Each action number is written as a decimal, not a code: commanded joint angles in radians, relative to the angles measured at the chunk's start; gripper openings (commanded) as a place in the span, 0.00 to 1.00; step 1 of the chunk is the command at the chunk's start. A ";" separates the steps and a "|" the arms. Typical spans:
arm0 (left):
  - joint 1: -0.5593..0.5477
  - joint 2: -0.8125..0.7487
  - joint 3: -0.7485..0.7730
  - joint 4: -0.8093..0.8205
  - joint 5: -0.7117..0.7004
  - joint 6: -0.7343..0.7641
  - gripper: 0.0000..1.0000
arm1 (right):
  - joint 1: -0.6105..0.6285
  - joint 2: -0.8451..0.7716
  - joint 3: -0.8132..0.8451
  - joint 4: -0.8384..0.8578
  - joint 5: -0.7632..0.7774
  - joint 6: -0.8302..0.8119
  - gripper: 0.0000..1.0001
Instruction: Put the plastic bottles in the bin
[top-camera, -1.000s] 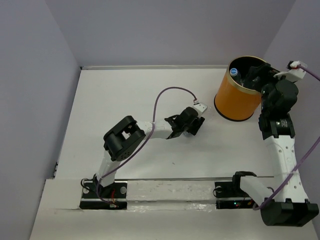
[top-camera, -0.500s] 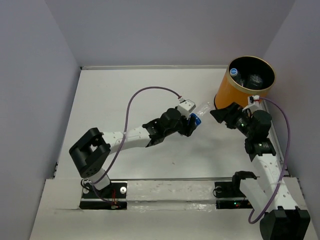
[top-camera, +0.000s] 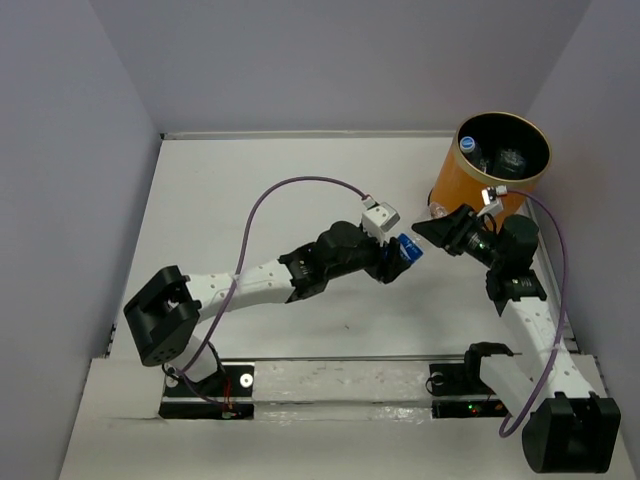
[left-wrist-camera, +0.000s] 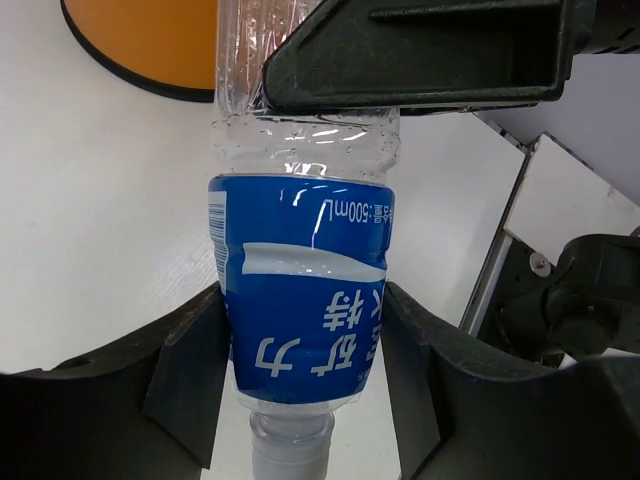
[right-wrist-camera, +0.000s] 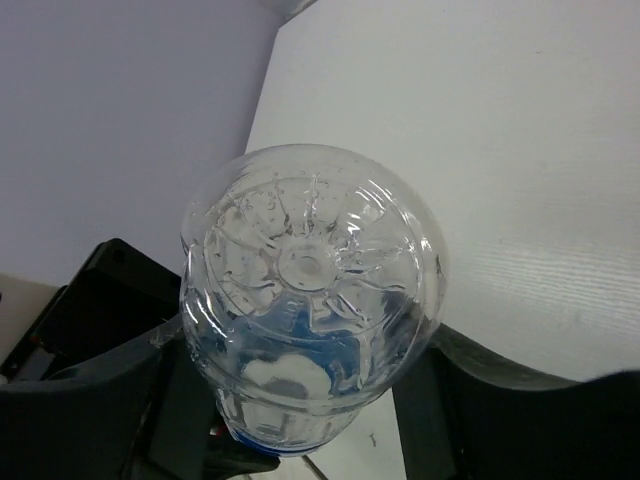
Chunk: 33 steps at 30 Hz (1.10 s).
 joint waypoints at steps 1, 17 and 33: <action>-0.009 -0.103 0.008 0.031 0.050 -0.022 0.37 | 0.006 0.017 0.070 0.104 -0.013 0.021 0.43; -0.009 -0.633 0.077 -0.493 -0.382 -0.007 0.99 | 0.006 0.219 0.850 -0.169 0.950 -0.493 0.19; 0.031 -0.930 -0.156 -0.653 -0.590 0.022 0.99 | -0.027 0.520 0.838 -0.105 1.310 -0.809 0.56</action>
